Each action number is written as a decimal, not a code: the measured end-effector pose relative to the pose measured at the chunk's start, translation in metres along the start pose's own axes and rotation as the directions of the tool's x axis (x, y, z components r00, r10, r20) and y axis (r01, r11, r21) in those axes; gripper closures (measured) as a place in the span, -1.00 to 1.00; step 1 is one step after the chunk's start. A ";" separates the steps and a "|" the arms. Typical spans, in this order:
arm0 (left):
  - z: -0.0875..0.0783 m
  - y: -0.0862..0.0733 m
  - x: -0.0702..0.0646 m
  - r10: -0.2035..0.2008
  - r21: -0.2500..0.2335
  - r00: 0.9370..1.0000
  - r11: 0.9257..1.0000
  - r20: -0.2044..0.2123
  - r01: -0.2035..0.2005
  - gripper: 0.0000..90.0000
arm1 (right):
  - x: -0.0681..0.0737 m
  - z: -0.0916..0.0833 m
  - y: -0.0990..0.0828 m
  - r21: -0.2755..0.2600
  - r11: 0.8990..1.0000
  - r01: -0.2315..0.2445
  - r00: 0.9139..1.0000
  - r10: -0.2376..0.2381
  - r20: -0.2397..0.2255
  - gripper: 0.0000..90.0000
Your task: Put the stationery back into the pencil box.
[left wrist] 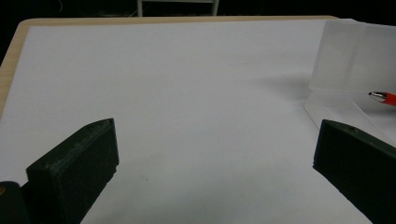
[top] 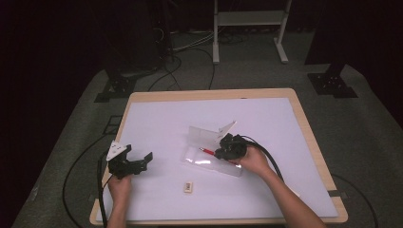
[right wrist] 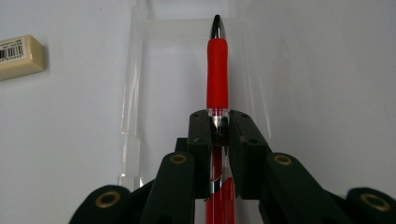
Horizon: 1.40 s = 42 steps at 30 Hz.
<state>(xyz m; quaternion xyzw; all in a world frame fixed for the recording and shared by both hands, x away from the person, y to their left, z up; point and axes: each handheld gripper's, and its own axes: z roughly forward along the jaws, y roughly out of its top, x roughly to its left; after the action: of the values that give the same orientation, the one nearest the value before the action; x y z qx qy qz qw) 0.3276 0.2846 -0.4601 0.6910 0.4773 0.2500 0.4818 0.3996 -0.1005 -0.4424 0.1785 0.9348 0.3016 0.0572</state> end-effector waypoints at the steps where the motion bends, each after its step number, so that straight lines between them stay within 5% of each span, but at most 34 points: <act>1: 0.000 0.000 0.000 0.000 0.000 1.000 1.000 0.000 0.000 -1.00 | 0.000 0.000 0.000 0.002 1.000 0.001 1.000 -0.001 0.001 0.75; 24: 0.000 0.000 0.000 0.000 0.000 1.000 1.000 0.000 0.000 -1.00 | 0.000 0.009 -0.005 0.027 1.000 -0.007 1.000 0.007 -0.008 0.73; 42: 0.000 0.000 0.000 0.000 0.002 1.000 1.000 0.000 0.000 -1.00 | 0.007 -0.007 -0.005 -0.007 1.000 -0.005 1.000 0.005 -0.003 0.63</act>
<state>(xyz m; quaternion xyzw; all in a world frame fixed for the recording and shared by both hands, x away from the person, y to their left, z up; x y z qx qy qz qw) 0.3275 0.2843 -0.4601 0.6914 0.4776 0.2495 0.4814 0.3904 -0.1056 -0.4391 0.1803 0.9334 0.3053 0.0555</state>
